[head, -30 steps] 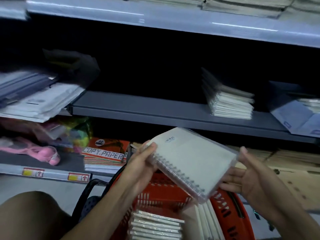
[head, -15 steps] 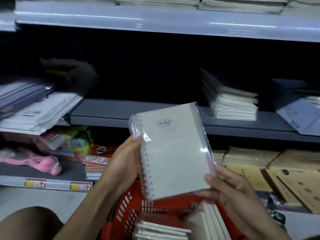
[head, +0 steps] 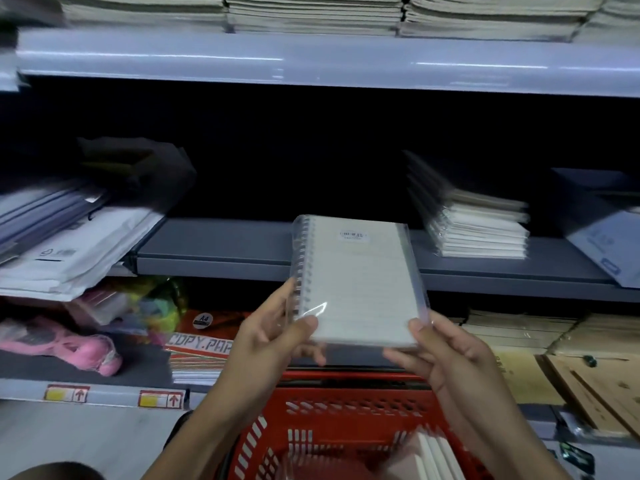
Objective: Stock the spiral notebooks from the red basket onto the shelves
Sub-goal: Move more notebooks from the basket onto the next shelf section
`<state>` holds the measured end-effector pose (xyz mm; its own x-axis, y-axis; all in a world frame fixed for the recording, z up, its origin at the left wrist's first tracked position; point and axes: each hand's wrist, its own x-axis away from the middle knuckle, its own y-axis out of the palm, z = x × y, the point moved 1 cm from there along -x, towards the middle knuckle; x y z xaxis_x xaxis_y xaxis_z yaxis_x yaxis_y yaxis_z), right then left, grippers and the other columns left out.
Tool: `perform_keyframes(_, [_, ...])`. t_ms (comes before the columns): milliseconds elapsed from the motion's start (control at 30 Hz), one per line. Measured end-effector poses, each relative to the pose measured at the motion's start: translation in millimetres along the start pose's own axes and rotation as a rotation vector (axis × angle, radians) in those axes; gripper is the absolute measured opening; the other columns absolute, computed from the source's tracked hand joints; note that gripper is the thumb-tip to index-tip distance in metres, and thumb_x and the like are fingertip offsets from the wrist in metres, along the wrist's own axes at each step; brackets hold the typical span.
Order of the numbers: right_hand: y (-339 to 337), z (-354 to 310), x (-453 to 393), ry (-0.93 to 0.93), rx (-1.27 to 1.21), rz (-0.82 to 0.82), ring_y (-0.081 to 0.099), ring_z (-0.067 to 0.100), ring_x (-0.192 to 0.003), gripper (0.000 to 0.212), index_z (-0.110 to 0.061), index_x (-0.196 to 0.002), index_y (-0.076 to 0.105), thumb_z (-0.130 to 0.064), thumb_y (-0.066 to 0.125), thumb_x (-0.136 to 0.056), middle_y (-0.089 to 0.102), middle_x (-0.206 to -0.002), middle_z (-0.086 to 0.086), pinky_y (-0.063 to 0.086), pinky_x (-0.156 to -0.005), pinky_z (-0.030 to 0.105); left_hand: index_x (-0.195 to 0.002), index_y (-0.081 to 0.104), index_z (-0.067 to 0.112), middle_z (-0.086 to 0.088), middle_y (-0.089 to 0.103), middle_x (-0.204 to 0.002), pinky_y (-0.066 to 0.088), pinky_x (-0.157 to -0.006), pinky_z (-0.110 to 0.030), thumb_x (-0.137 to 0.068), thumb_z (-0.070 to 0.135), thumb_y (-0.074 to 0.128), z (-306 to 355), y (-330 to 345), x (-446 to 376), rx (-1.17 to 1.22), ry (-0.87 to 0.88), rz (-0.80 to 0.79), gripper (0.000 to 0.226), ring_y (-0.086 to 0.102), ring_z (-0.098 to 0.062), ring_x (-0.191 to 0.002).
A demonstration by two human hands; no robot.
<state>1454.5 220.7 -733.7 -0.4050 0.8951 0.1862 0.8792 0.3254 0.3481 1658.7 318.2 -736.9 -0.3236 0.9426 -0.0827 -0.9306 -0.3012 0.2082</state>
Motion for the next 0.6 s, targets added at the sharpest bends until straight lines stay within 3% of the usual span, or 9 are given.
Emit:
perform_keyframes(67, [6.5, -15.6, -16.8, -0.028, 0.069, -0.016, 0.076, 0.030, -0.090, 0.029, -0.005, -0.121, 0.065, -0.013, 0.062, -0.094, 0.076, -0.108, 0.014, 0.063, -0.075, 0.032, -0.142, 0.051, 0.018, -0.006, 0.070, -0.125, 0.056, -0.063, -0.027, -0.094, 0.006, 0.059, 12.6, 3.2, -18.3, 0.045, -0.007, 0.066, 0.050, 0.064, -0.024, -0.075])
perform_keyframes(200, [23.1, -42.0, -66.7, 0.000, 0.218, 0.033, 0.071, 0.025, -0.061, 0.026, -0.006, -0.110, 0.066, -0.024, 0.070, -0.092, 0.072, -0.066, 0.009, 0.060, -0.063, 0.033, -0.130, 0.056, 0.006, -0.013, 0.072, -0.116, 0.057, -0.067, -0.028, -0.092, 0.012, 0.069, 26.3, -2.3, -70.4, 0.015, -0.050, 0.327, 0.041, 0.066, -0.019, -0.070])
perform_keyframes(300, [34.5, -49.2, -108.9, -0.001, 0.303, 0.097, 0.059, 0.019, -0.048, 0.030, 0.004, -0.106, 0.067, -0.022, 0.072, -0.091, 0.061, -0.068, 0.012, 0.050, -0.044, 0.025, -0.125, 0.055, 0.003, -0.011, 0.071, -0.109, 0.056, -0.068, -0.026, -0.088, 0.015, 0.074, 26.0, -7.9, -108.0, -0.083, -0.100, 0.419, 0.043, 0.067, -0.014, -0.062])
perform_keyframes(367, [37.8, -51.4, -129.3, -0.033, 0.470, 0.129, 0.055, 0.016, -0.044, 0.035, 0.002, -0.108, 0.068, -0.028, 0.075, -0.089, 0.065, -0.074, 0.013, 0.044, -0.040, 0.023, -0.124, 0.055, 0.004, -0.007, 0.071, -0.104, 0.054, -0.067, -0.017, -0.084, 0.014, 0.078, 26.5, -10.0, -121.1, -0.197, -0.113, 0.419, 0.047, 0.069, -0.014, -0.070])
perform_keyframes(433, [37.0, -54.9, -140.1, -0.047, 0.722, 0.109, 0.056, 0.011, -0.048, 0.043, -0.009, -0.109, 0.069, -0.040, 0.079, -0.081, 0.071, -0.083, 0.006, 0.044, -0.045, 0.024, -0.123, 0.056, 0.012, 0.003, 0.070, -0.102, 0.049, -0.069, -0.008, -0.080, 0.012, 0.082, 25.0, -14.9, -126.5, -0.350, -0.086, 0.380, 0.051, 0.070, -0.004, -0.083])
perform_keyframes(500, [33.8, -56.6, -144.5, -0.068, 0.952, 0.064, 0.062, 0.009, -0.071, 0.061, -0.018, -0.120, 0.068, -0.050, 0.084, -0.070, 0.069, -0.099, -0.003, 0.049, -0.066, 0.025, -0.119, 0.058, 0.022, 0.015, 0.069, -0.089, 0.051, -0.073, -0.010, -0.079, 0.012, 0.083, 21.5, -20.4, -126.5, -0.545, -0.042, 0.338, 0.048, 0.069, 0.003, -0.081])
perform_keyframes(533, [32.6, -56.0, -146.1, -0.079, 1.028, 0.052, 0.063, 0.009, -0.084, 0.068, -0.018, -0.123, 0.067, -0.050, 0.086, -0.067, 0.067, -0.103, -0.005, 0.049, -0.077, 0.025, -0.119, 0.059, 0.026, 0.014, 0.069, -0.083, 0.052, -0.073, -0.014, -0.080, 0.015, 0.083, 20.1, -22.0, -125.6, -0.652, -0.017, 0.336, 0.047, 0.070, -0.003, -0.080])
perform_keyframes(600, [32.0, -54.5, -148.6, -0.110, 1.079, 0.061, 0.063, 0.010, -0.092, 0.068, -0.015, -0.125, 0.068, -0.045, 0.088, -0.067, 0.066, -0.098, -0.007, 0.047, -0.084, 0.024, -0.120, 0.060, 0.030, 0.011, 0.066, -0.077, 0.050, -0.071, -0.019, -0.080, 0.025, 0.083, 19.8, -21.1, -123.3, -0.863, 0.043, 0.352, 0.046, 0.066, -0.014, -0.083])
